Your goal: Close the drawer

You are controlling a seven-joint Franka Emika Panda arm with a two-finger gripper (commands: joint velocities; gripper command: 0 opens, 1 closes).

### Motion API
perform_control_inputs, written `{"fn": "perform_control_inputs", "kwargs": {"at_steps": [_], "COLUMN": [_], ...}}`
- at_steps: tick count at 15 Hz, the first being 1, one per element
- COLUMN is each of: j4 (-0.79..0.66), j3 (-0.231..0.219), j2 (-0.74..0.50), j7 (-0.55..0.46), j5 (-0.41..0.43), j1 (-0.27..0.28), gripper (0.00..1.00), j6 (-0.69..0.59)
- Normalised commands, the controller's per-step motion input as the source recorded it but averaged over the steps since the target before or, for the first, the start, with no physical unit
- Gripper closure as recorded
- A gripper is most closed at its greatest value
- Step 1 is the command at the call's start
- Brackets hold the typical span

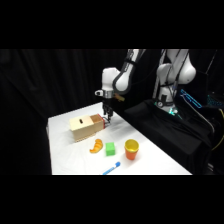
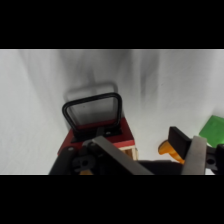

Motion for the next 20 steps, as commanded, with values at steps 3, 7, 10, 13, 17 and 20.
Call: {"fn": "perform_control_inputs", "kwargs": {"at_steps": [3, 7, 10, 13, 17, 20], "j4": [0.04, 0.01, 0.04, 0.06, 0.07, 0.08], "j3": [0.053, 0.120, 0.258, 0.336, 0.334, 0.215], "j2": [0.18, 0.13, 0.15, 0.18, 0.21, 0.16], "j7": [-0.11, -0.15, -0.18, -0.19, -0.18, -0.14], "j5": [0.072, 0.128, 0.190, 0.174, 0.078, -0.029], "j1": [-0.031, -0.092, -0.174, -0.264, -0.340, -0.294], "gripper": [0.00, 0.00, 0.00, 0.00, 0.00, 0.00], "j6": [0.33, 0.34, 0.34, 0.34, 0.32, 0.23]}}
